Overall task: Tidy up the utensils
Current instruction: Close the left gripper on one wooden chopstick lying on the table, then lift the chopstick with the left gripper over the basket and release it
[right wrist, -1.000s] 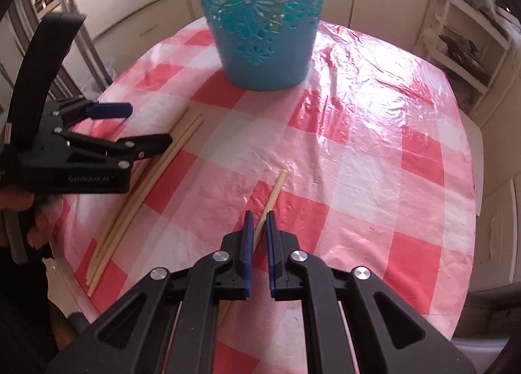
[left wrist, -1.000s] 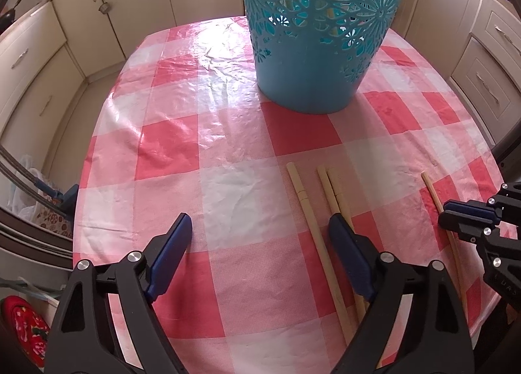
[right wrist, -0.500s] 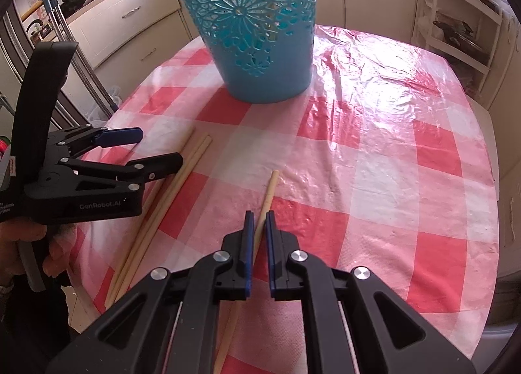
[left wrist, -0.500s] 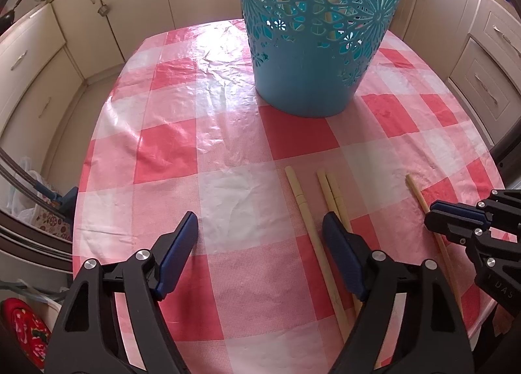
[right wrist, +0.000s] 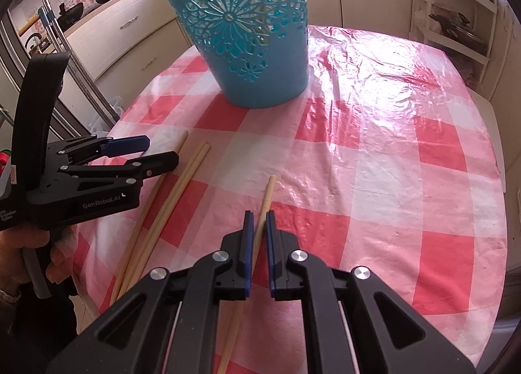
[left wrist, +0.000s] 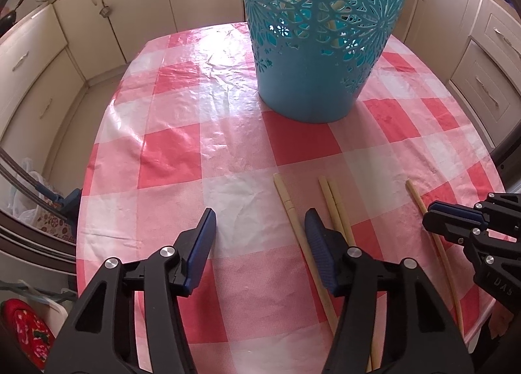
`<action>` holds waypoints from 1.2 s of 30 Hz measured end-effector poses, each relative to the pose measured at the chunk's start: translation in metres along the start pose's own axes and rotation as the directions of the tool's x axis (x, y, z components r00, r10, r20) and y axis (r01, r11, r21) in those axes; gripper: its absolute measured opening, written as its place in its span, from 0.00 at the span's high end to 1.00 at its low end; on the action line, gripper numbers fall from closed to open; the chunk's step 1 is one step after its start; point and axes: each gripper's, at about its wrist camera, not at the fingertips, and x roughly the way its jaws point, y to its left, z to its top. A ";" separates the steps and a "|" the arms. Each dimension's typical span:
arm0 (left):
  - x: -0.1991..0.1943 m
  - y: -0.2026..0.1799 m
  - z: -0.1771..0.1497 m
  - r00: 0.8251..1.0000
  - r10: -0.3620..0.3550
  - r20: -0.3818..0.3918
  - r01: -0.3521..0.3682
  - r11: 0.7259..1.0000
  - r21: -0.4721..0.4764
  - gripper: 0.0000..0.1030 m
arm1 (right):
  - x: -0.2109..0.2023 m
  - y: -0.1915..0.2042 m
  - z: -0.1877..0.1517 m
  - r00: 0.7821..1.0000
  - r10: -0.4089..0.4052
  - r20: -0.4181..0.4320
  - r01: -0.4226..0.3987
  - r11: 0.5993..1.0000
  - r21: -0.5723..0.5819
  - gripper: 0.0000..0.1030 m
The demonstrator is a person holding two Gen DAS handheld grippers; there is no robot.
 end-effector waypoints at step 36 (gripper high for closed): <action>-0.034 -0.021 -0.012 0.997 -0.019 0.072 0.009 0.991 0.136 0.95 | 0.003 0.017 -0.008 0.999 -0.028 0.046 0.032 0.996 -0.088 0.76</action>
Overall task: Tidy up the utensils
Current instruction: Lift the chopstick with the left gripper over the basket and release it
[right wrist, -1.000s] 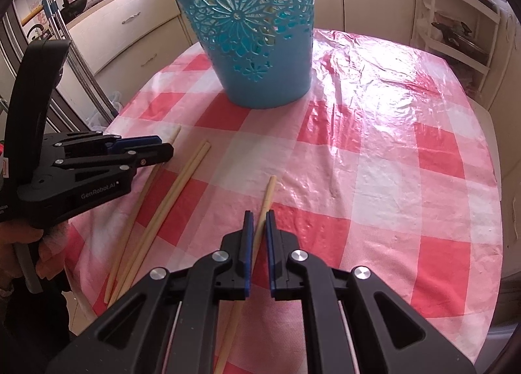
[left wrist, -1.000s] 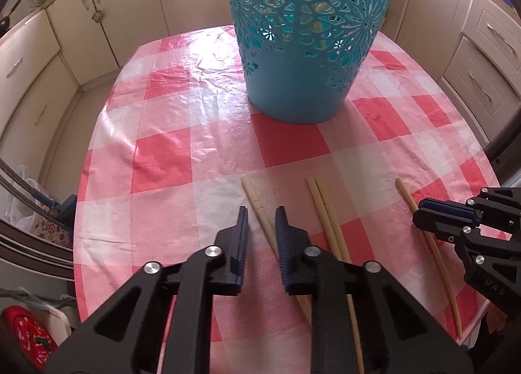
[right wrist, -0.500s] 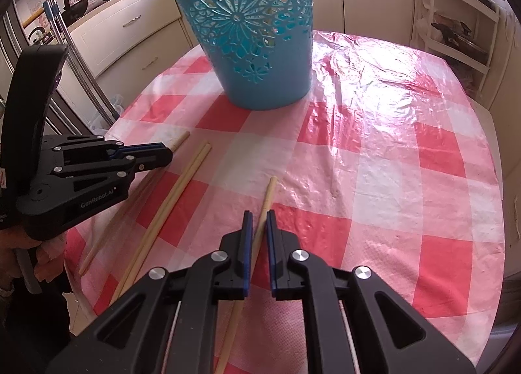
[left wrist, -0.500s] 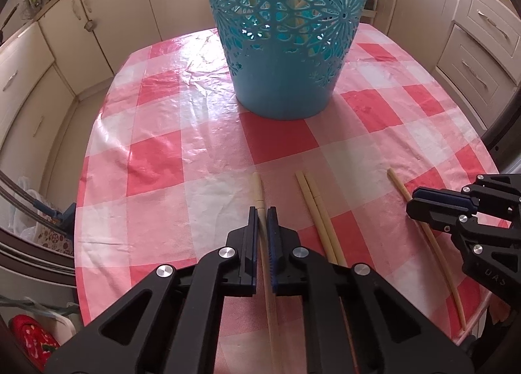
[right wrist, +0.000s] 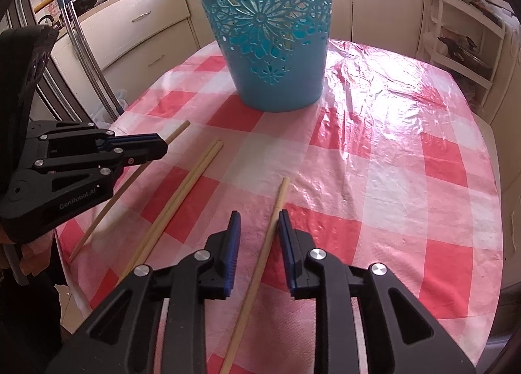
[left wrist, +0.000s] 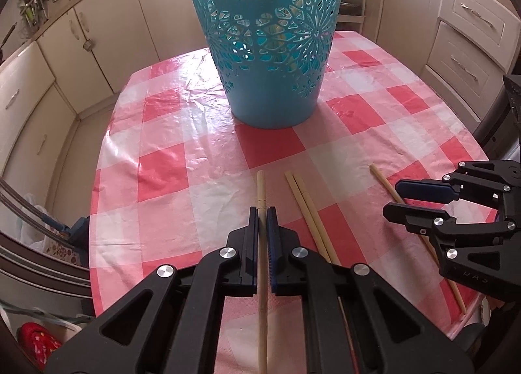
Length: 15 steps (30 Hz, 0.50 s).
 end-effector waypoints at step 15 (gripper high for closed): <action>-0.140 0.044 0.063 0.903 -0.160 0.399 0.230 0.964 -0.133 0.95 | 0.002 0.010 0.001 0.998 -0.059 -0.017 0.058 0.997 -0.048 0.79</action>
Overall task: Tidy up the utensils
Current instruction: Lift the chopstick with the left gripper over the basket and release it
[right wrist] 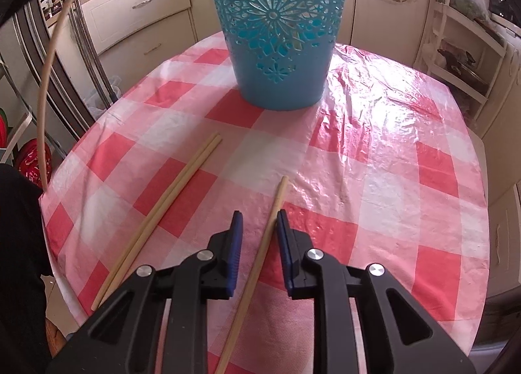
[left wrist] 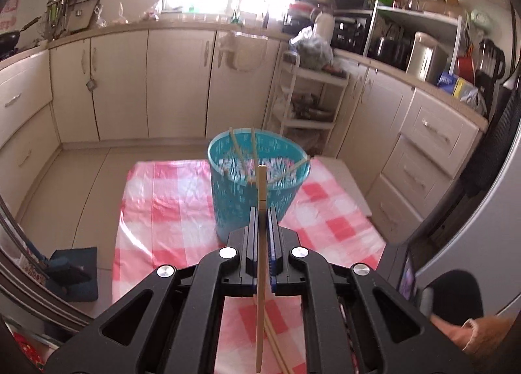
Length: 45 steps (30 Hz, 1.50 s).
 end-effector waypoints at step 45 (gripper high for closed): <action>0.088 -0.005 0.116 0.928 0.173 0.331 -0.130 0.980 -0.149 0.96 | 0.002 -0.002 0.004 1.000 0.029 -0.008 -0.029 1.000 0.006 0.79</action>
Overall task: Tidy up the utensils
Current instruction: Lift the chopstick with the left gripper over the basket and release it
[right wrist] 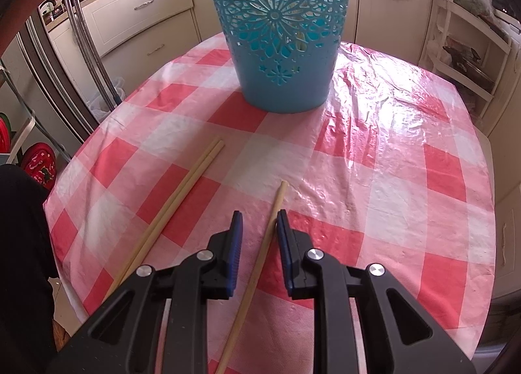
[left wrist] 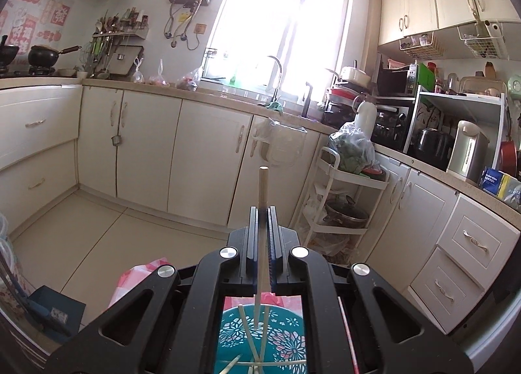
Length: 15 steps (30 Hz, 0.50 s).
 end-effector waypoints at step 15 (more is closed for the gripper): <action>0.018 0.018 -0.058 0.976 0.041 -0.212 -0.030 0.998 0.056 0.94 | 0.000 -0.002 0.001 1.000 0.014 -0.008 -0.014 1.000 -0.002 0.78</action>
